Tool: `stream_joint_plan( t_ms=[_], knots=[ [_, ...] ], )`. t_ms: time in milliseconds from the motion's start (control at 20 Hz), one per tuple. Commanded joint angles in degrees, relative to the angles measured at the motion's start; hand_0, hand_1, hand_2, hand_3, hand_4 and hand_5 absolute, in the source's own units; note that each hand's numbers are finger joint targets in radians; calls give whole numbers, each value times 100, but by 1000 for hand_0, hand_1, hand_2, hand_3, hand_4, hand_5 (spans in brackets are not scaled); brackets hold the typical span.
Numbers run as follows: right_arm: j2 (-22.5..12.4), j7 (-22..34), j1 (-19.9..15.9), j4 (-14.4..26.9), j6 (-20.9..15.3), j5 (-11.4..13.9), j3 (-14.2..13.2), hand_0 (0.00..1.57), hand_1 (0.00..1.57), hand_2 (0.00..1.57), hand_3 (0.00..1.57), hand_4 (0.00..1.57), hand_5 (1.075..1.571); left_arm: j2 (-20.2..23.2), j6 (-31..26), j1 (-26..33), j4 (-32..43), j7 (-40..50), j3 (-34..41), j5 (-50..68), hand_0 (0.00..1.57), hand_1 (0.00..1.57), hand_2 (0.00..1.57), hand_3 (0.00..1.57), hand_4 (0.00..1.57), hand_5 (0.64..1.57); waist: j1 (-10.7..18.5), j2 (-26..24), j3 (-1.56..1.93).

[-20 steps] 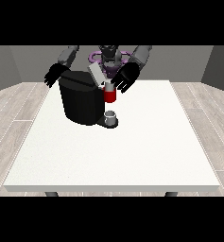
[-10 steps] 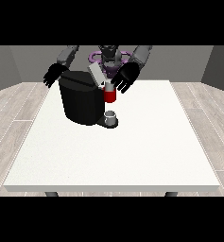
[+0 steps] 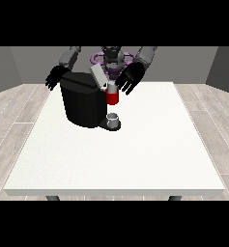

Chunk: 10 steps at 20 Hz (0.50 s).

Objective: Insert the coffee pod into the coffee machine and close the lid

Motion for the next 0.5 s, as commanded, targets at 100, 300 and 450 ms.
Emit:
stream_joint_plan(
  t_ms=[100, 300, 450],
  knots=[
    [174, -297, 101, 33, -22, 26, 103, 0, 0, 0, 0, 413, 1571, 217, -132, 33, 56, -183, -211, -287, 0, 0, 0, 0, 0, 1571, -43, 177, -6],
    [-68, -159, 116, 222, 33, -119, -194, 0, 0, 0, 0, 353, 1571, 101, -256, 244, -31, -222, -329, -358, 0, 0, 0, 0, 0, 1571, 132, -82, -6],
    [-139, -179, 254, 195, 84, 5, -87, 0, 0, 0, 0, 338, 1571, 232, -243, 213, -37, -389, -210, -310, 0, 0, 0, 0, 0, 1571, 96, -90, -7]
  ],
)
